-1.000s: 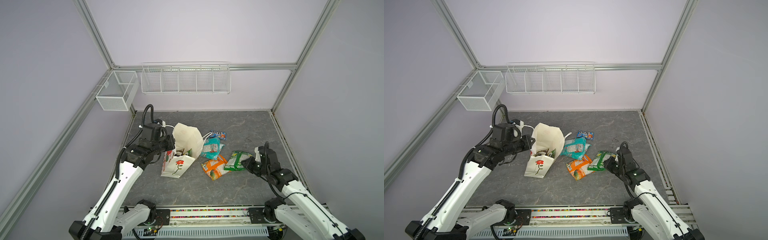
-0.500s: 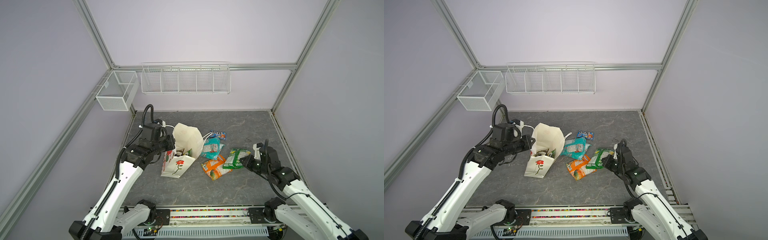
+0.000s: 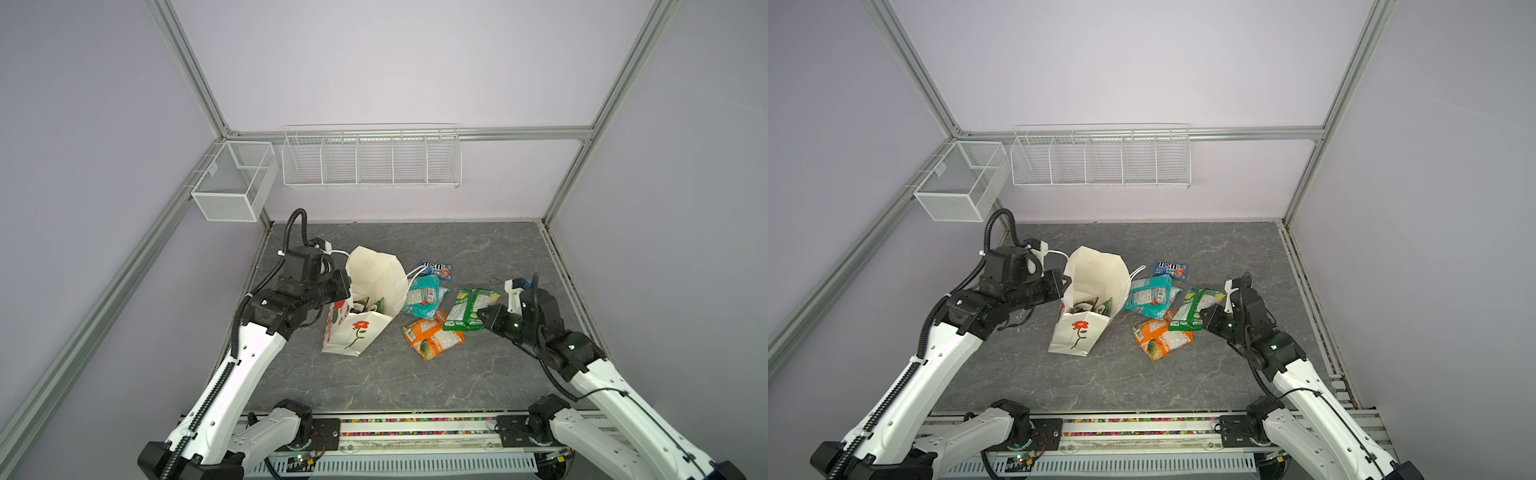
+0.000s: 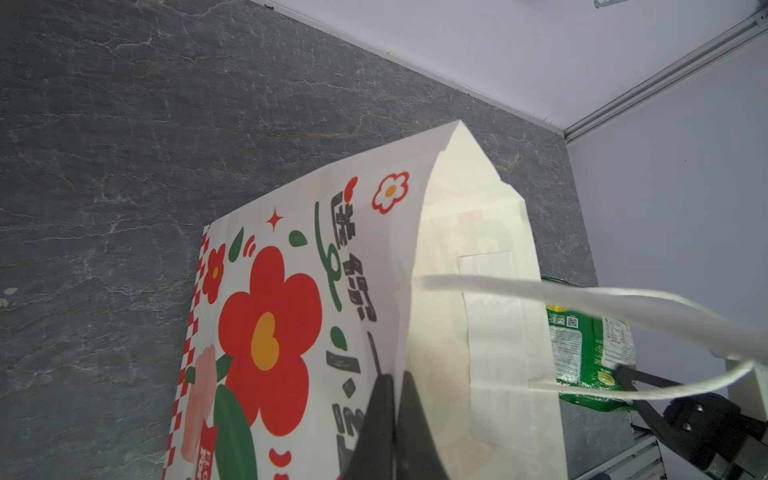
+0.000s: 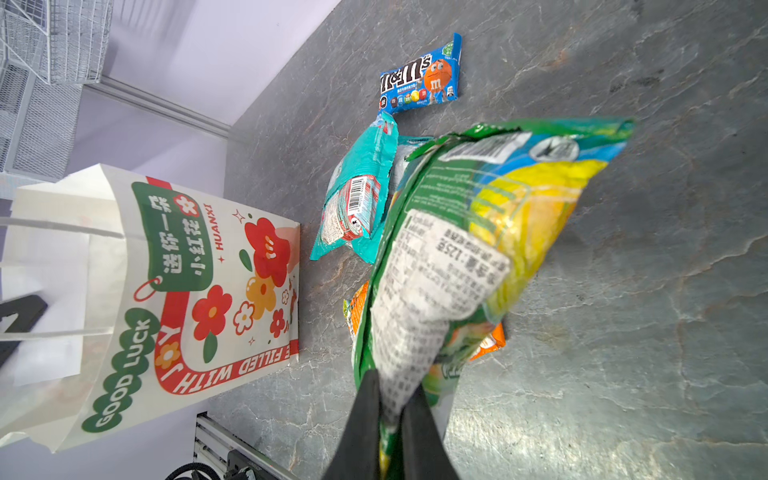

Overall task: Place the snacks into the paper bag
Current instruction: 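Carry the green chip bag with the right gripper toward the paper bag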

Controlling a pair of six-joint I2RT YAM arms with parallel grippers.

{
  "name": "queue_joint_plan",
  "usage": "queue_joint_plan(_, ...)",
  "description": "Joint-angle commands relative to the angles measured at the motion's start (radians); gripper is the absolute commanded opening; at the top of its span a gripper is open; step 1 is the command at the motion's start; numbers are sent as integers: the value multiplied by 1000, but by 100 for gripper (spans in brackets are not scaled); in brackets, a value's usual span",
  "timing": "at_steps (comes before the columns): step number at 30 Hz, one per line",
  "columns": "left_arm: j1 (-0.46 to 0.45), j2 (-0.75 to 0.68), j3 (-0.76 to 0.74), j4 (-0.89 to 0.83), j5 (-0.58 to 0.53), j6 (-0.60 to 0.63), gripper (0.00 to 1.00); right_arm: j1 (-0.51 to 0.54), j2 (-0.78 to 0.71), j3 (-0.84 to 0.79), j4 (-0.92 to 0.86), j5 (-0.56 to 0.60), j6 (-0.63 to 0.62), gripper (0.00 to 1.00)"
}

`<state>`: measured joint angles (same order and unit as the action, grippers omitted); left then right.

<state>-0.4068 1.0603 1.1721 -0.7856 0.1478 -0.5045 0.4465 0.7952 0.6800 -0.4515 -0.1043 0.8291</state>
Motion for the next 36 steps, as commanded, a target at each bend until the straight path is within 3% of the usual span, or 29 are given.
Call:
queue_joint_plan(1, -5, -12, -13, 0, 10, -8, 0, 17, -27, 48, 5, 18, -22, 6)
queue_joint_plan(36, -9, -3, 17, -9, 10, -9, 0, 91, -47, 251, -59, 41, -69, 6)
